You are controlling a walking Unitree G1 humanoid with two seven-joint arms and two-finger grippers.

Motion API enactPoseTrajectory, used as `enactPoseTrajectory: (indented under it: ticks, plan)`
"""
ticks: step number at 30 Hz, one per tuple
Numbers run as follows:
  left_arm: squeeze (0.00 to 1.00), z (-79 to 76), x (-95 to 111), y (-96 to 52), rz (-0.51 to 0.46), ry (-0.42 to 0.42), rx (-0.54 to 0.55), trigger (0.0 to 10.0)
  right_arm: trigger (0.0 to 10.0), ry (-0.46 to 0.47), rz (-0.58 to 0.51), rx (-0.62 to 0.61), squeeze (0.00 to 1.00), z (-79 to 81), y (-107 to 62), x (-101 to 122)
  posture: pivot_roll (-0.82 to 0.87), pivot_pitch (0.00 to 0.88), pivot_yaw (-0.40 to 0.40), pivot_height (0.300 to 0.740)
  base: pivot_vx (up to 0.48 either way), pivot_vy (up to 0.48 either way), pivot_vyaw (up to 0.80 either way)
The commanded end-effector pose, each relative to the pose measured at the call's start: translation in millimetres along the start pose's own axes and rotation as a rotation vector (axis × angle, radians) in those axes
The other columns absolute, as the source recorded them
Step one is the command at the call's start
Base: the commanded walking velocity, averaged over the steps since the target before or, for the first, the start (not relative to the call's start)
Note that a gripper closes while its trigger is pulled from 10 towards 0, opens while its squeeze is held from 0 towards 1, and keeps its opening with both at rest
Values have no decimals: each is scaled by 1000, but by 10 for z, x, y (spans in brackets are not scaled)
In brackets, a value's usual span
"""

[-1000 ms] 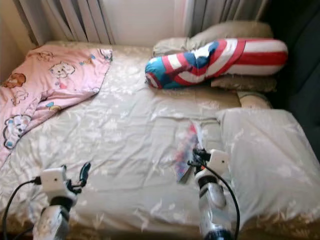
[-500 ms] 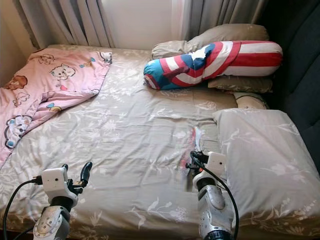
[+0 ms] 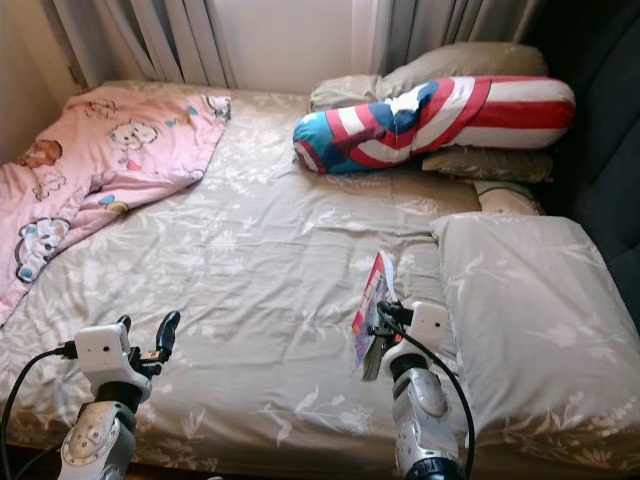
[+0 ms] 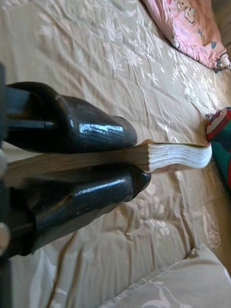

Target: Clean up the room

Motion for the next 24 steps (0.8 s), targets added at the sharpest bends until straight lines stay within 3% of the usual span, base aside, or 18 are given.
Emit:
enactPoseTrajectory:
  ticks: [1, 11, 18, 20, 24]
  plan:
    - [0, 25, -12, -23, 10, -9, 9, 10000, 10000, -18, -23, 18, 0, 53, 62, 92, 11, 94, -24, 675, 0, 0, 0]
    - [0, 39, -1, -17, 13, -7, 14, 10000, 10000, -9, -20, 8, 0, 40, 97, 88, 22, 116, -22, 665, 0, 0, 0]
    - [0, 57, 13, -27, 12, -4, 17, 10000, 10000, 78, 9, -6, 0, 47, 161, 66, 39, 131, -13, 665, 0, 0, 0]
    - [0, 69, 41, -47, 13, 4, 14, 10000, 10000, 214, 32, -14, 0, 66, 258, 97, 66, 146, -1, 665, 0, 0, 0]
    - [0, 90, 74, -81, 13, 14, 12, 10000, 10000, 314, 54, 0, 0, 113, 338, 143, 86, 162, 10, 665, 0, 0, 0]
Point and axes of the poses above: a point about 5 cm out from each wrist's last joint towards the gripper, its own y axis pointing out of the wrist towards the gripper, its own x axis along the axis of the wrist's last joint, z = x × y, the point moved 3 cm from there along y, pointing out of the wrist towards the gripper, and after that the axes turned 6 degrees about -y, right-handed, at the moved point
